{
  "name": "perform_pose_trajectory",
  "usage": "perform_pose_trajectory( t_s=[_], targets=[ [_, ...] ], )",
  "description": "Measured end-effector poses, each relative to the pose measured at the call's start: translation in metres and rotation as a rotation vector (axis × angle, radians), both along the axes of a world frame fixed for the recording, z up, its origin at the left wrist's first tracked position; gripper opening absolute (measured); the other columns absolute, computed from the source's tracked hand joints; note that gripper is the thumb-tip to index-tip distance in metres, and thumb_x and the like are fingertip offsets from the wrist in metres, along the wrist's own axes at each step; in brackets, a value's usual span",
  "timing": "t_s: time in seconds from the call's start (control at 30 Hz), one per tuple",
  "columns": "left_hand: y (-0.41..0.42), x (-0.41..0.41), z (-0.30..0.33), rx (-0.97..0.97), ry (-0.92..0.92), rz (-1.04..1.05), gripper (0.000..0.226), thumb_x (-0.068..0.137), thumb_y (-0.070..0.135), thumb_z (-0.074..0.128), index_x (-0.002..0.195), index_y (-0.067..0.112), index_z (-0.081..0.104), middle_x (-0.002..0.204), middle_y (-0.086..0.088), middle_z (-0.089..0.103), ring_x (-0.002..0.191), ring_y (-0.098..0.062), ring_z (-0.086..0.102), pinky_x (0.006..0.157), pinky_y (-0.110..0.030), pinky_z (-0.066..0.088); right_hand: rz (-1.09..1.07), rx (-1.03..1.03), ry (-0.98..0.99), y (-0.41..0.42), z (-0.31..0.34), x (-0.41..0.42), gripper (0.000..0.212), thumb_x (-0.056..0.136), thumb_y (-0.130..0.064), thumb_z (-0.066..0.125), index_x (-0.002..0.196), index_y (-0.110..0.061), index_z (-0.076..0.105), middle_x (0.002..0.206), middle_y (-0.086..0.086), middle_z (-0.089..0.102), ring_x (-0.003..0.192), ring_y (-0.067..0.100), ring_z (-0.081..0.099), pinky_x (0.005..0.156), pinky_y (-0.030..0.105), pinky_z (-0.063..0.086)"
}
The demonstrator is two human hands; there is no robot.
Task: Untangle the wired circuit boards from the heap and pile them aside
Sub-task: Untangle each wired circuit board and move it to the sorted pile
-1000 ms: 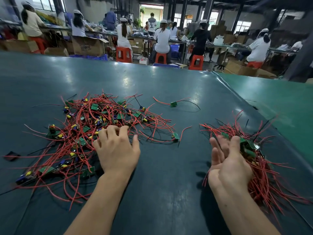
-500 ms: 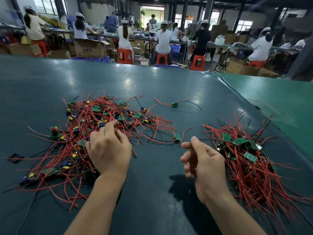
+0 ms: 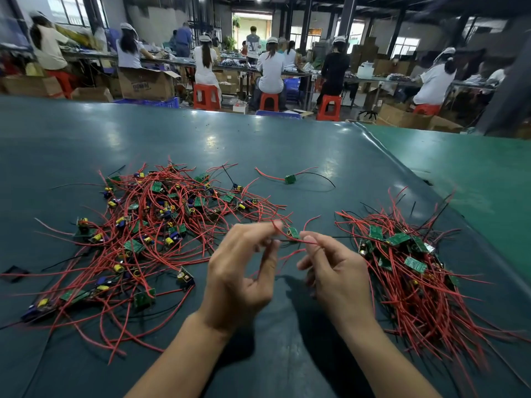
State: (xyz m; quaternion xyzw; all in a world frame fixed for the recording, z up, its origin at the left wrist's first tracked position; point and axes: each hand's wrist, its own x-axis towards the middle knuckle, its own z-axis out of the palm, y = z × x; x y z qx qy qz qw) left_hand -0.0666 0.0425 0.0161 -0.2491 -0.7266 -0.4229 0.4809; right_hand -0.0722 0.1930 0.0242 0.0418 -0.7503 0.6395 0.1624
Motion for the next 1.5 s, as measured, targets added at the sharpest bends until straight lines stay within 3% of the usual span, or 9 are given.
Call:
perform_pose_trajectory(
  t_s=[0.07, 0.17, 0.27, 0.37, 0.53, 0.63, 0.9, 1.17, 1.5],
  targets=[
    [0.000, -0.001, 0.003, 0.109, -0.024, 0.065, 0.028, 0.086, 0.005, 0.067, 0.113, 0.003, 0.058, 0.108, -0.008, 0.061, 0.085, -0.024, 0.059, 0.075, -0.032, 0.048, 0.030, -0.183, -0.066, 0.003, 0.003, -0.002, 0.018, 0.094, -0.028, 0.061, 0.092, -0.016, 0.075, 0.053, 0.005, 0.061, 0.036, 0.011, 0.043, 0.036, 0.018, 0.033],
    [-0.002, -0.002, 0.003, 0.141, -0.044, 0.138, 0.007, 0.089, 0.016, 0.063, 0.092, 0.011, 0.060, 0.087, -0.003, 0.059, 0.071, -0.023, 0.054, 0.065, -0.034, 0.045, 0.108, -0.498, -0.193, 0.007, 0.012, -0.002, 0.031, 0.083, -0.042, 0.063, 0.094, -0.016, 0.076, 0.049, 0.005, 0.055, 0.032, 0.009, 0.038, 0.033, 0.014, 0.026],
    [0.003, -0.003, 0.002, 0.331, -0.381, -0.044, 0.026, 0.093, 0.030, 0.060, 0.077, 0.011, 0.067, 0.068, -0.001, 0.064, 0.061, -0.021, 0.058, 0.060, -0.034, 0.048, 0.195, -0.642, -0.254, 0.013, 0.017, -0.004, 0.042, 0.083, -0.046, 0.058, 0.095, -0.009, 0.075, 0.041, 0.002, 0.043, 0.028, 0.008, 0.028, 0.034, 0.010, 0.021],
    [0.003, -0.006, 0.014, 0.771, -0.864, -0.480, 0.033, 0.083, 0.038, 0.061, 0.083, 0.006, 0.072, 0.073, -0.010, 0.070, 0.061, -0.020, 0.055, 0.057, -0.026, 0.045, 0.275, -0.641, -0.275, 0.021, 0.022, -0.006, 0.045, 0.088, -0.045, 0.053, 0.088, -0.006, 0.076, 0.032, 0.001, 0.031, 0.023, 0.008, 0.021, 0.035, 0.008, 0.020],
    [0.007, 0.000, 0.008, 0.580, -1.106, -0.770, 0.023, 0.083, 0.038, 0.070, 0.085, 0.015, 0.077, 0.081, -0.010, 0.071, 0.060, -0.015, 0.060, 0.052, -0.021, 0.047, 0.321, -0.384, -0.322, 0.021, 0.020, -0.004, 0.048, 0.081, -0.052, 0.058, 0.088, -0.009, 0.078, 0.032, 0.000, 0.032, 0.027, 0.011, 0.020, 0.037, 0.012, 0.015],
    [0.014, 0.005, 0.004, 0.454, -1.105, -0.724, 0.022, 0.076, 0.041, 0.078, 0.078, 0.020, 0.074, 0.072, -0.007, 0.067, 0.057, -0.016, 0.058, 0.052, -0.021, 0.046, 0.389, -0.311, -0.344, 0.013, 0.015, 0.000, 0.039, 0.081, -0.047, 0.061, 0.094, -0.015, 0.078, 0.038, 0.002, 0.041, 0.033, 0.014, 0.030, 0.035, 0.012, 0.020],
    [0.011, 0.000, 0.005, 0.637, -1.135, -0.798, 0.026, 0.075, 0.018, 0.070, 0.055, 0.016, 0.055, 0.060, -0.009, 0.050, 0.044, -0.013, 0.044, 0.046, -0.020, 0.034, 0.365, -0.248, -0.168, 0.008, 0.012, 0.001, 0.027, 0.081, -0.039, 0.063, 0.090, -0.018, 0.078, 0.039, -0.002, 0.036, 0.035, 0.008, 0.025, 0.038, 0.014, 0.022],
    [0.008, -0.001, 0.006, 0.646, -1.233, -1.008, 0.027, 0.064, 0.019, 0.074, 0.054, 0.012, 0.050, 0.052, -0.003, 0.050, 0.038, -0.011, 0.039, 0.044, -0.019, 0.032, 0.281, -0.454, -0.157, 0.014, 0.015, -0.004, 0.028, 0.084, -0.034, 0.062, 0.087, -0.011, 0.077, 0.040, -0.002, 0.034, 0.035, 0.009, 0.023, 0.040, 0.018, 0.017],
    [0.004, 0.006, 0.006, 0.556, -1.301, -1.197, 0.024, 0.073, 0.012, 0.064, 0.054, 0.015, 0.050, 0.048, 0.004, 0.051, 0.039, -0.007, 0.041, 0.046, -0.016, 0.031, 0.130, -0.646, -0.018, 0.021, 0.019, -0.012, 0.027, 0.093, -0.023, 0.059, 0.077, -0.012, 0.077, 0.040, -0.003, 0.039, 0.031, 0.007, 0.027, 0.037, 0.014, 0.023]
  ],
)
